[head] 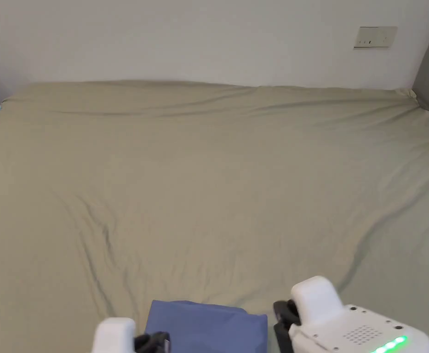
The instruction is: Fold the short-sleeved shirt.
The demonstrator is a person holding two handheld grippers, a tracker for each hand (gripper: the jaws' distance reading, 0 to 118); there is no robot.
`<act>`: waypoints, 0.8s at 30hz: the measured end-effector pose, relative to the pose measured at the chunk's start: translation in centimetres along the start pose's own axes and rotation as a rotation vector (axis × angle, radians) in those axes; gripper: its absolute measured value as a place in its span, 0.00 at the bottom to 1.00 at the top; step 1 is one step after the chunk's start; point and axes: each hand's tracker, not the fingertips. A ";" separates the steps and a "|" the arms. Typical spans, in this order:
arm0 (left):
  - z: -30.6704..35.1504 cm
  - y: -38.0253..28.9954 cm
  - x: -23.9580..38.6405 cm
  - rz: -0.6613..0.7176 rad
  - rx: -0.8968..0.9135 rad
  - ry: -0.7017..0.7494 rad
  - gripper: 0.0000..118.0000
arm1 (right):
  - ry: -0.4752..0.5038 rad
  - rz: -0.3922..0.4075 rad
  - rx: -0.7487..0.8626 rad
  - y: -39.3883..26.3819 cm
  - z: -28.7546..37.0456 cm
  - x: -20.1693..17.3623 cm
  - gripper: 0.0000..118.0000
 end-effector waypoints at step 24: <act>-13.8 -1.4 -9.5 0.701 -0.504 -0.698 0.95 | 0.152 -0.074 -0.370 -6.6 -10.5 -0.3 0.01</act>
